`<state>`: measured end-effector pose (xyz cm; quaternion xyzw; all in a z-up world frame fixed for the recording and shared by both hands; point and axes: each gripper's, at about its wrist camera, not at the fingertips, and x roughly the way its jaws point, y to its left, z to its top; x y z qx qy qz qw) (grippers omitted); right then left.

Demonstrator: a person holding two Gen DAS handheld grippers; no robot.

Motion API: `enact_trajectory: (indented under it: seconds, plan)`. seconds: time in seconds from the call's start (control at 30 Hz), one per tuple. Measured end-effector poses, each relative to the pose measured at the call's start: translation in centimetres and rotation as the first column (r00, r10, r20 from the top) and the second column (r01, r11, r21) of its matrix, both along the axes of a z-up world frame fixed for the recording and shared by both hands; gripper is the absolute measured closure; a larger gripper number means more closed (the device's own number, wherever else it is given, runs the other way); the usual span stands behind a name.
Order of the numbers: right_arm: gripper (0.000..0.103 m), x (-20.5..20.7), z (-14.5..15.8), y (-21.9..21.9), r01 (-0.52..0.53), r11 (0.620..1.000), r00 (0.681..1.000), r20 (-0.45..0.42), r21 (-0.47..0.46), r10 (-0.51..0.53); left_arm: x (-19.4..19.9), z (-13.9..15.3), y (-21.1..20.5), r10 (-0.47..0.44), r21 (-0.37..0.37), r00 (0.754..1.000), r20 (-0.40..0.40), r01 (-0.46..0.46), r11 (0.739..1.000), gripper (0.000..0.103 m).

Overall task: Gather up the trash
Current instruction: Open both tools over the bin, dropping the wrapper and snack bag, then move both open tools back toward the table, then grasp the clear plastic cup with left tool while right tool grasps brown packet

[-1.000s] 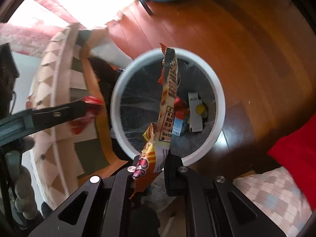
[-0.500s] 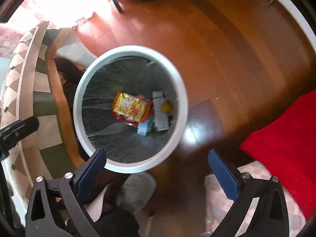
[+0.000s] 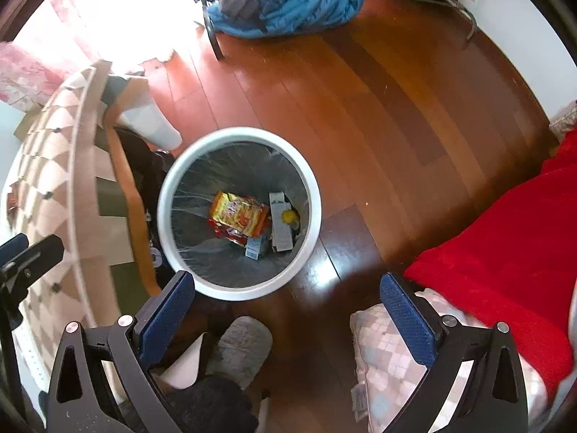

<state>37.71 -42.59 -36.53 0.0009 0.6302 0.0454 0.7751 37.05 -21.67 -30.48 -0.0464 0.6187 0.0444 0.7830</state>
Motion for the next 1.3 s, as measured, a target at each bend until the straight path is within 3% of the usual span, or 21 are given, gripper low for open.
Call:
enact_trajectory:
  seconds: [0.4,0.53,0.67,0.83,0.97,1.07,1.17,1.3]
  plan:
    - [0.000,-3.3,12.4,3.5,-0.006,0.998,0.990,0.141,0.068,-0.004,-4.1,9.5,3.0,0.042,-0.008,0.987,0.155,-0.041,0.999,0.007]
    - [0.000,-3.9,16.5,7.0,-0.058,0.993,0.979,0.202,0.106,0.036,-5.7,12.3,6.9,0.107,-0.012,0.969,0.223,-0.107,0.994,0.007]
    - [0.000,-3.9,18.6,13.7,-0.162,0.976,0.968,0.217,0.149,0.127,-7.9,13.7,13.5,0.220,-0.012,0.939,0.265,-0.225,0.974,0.007]
    - [0.000,-2.9,16.8,25.6,-0.321,0.929,0.941,0.174,0.185,0.290,-11.4,11.4,23.3,0.383,0.055,0.888,0.255,-0.409,0.911,0.007]
    - [0.000,-1.5,12.8,35.7,-0.420,0.880,0.907,0.113,0.223,0.404,-15.1,6.0,31.8,0.537,0.125,0.825,0.179,-0.560,0.819,0.007]
    - [0.000,0.0,9.4,42.6,-0.465,0.862,0.885,0.076,0.200,0.460,-17.4,1.9,36.2,0.613,0.168,0.782,0.116,-0.624,0.763,0.007]
    - [0.000,1.8,6.1,47.9,-0.491,0.857,0.871,0.058,0.157,0.488,-19.2,-1.7,39.8,0.668,0.186,0.742,0.057,-0.665,0.724,0.007]
    - [0.001,3.1,2.3,52.7,-0.520,0.846,0.854,0.027,0.117,0.520,-19.9,-4.5,42.3,0.688,0.190,0.726,0.018,-0.678,0.710,0.007]
